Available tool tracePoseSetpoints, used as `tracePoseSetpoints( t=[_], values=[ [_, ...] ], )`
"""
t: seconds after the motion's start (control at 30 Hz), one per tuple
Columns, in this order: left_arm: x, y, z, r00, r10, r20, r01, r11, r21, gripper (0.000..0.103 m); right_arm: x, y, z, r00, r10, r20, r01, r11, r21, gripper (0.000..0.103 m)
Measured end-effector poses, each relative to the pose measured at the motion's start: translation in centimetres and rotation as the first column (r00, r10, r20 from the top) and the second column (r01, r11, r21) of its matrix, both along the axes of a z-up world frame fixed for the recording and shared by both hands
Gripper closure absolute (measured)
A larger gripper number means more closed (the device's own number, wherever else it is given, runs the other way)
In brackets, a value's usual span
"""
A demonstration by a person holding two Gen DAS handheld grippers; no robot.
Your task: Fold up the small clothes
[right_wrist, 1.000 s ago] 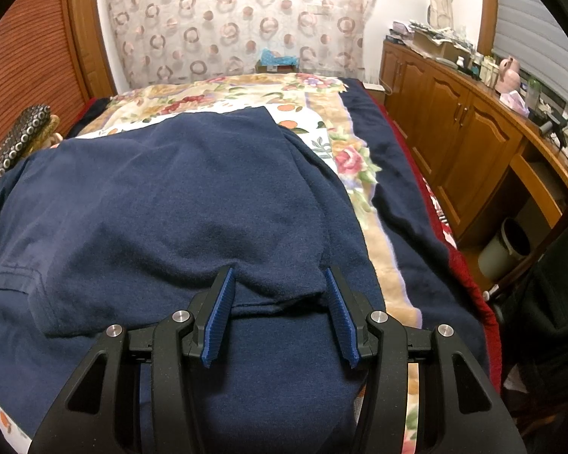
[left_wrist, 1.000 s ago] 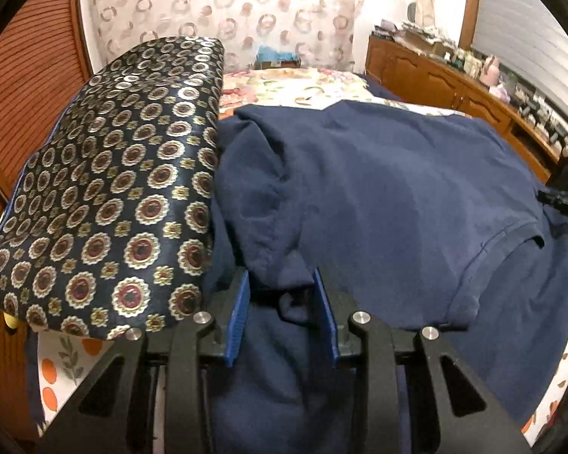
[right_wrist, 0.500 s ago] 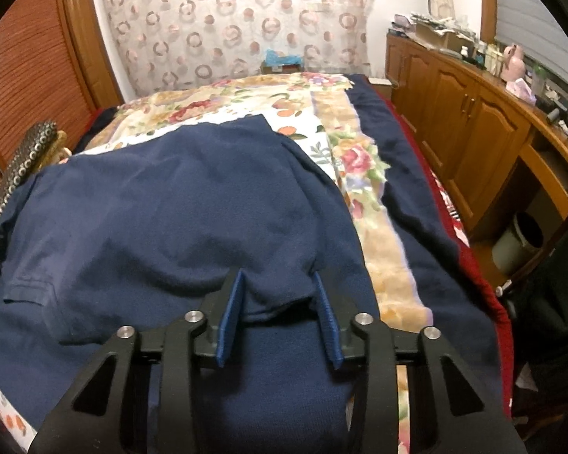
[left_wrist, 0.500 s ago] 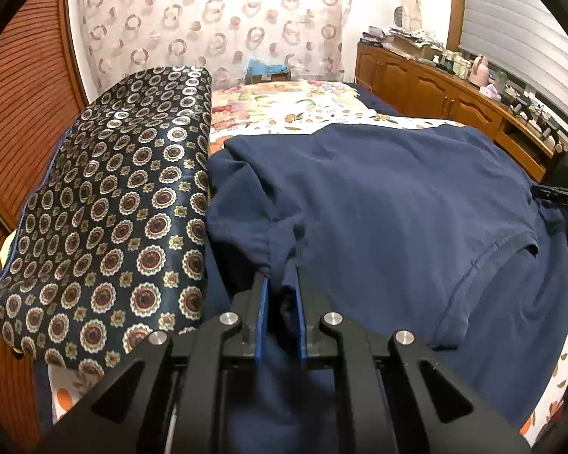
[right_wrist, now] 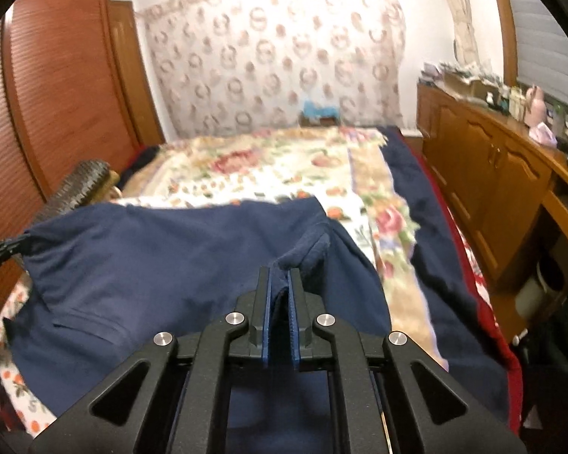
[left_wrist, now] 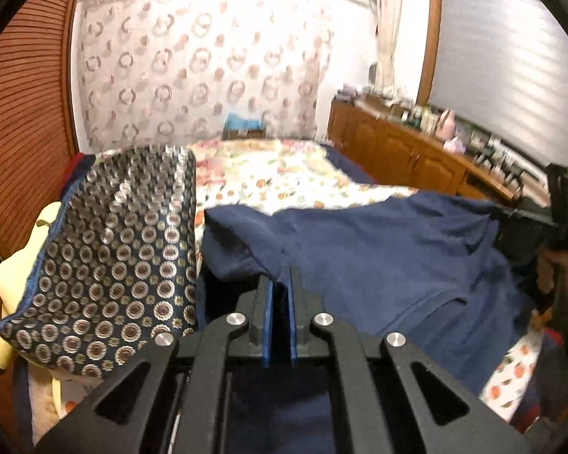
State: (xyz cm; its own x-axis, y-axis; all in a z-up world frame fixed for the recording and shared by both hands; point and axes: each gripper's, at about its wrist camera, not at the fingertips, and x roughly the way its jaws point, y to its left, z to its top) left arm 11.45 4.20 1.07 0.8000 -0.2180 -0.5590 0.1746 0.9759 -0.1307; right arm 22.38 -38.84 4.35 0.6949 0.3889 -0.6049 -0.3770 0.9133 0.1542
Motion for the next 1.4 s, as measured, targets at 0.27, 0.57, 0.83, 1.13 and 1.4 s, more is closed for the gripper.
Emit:
tracePoseSetpoints(
  t=[0.27,0.57,0.83,1.13,1.4],
  values=[
    [-4.0,2.0,1.9,0.997,0.006,0.072,-0.002,0.998,-0.057,0.1,-3.6,-0.6,4.7,0.995,0.015,0.095,-0.021,0.998,0.058,0.099],
    [-8.9,3.5,0.4,0.998,0.042,0.042,-0.04,0.998,-0.056,0.1,-8.9,-3.6,6.7,0.994,0.001,0.113,-0.003,1.0,0.015,0.099],
    [-10.4,3.5,-5.7,0.99,0.082,-0.115,-0.084,0.996,-0.014,0.098,-11.1,-4.8,-0.5,0.997,-0.031,-0.073,0.03,0.999,-0.022,0.098],
    [-11.5,3.9,-6.9,0.984,0.124,-0.128,-0.123,0.992,0.019,0.071,-11.5,-4.6,-2.6,0.992,-0.079,-0.098,0.07,0.993,-0.093,0.09],
    [-11.7,4.7,-7.0,0.982,0.136,-0.133,-0.136,0.991,0.008,0.048,-11.5,-2.6,-0.6,0.998,-0.065,-0.018,0.062,0.99,-0.128,0.084]
  ],
)
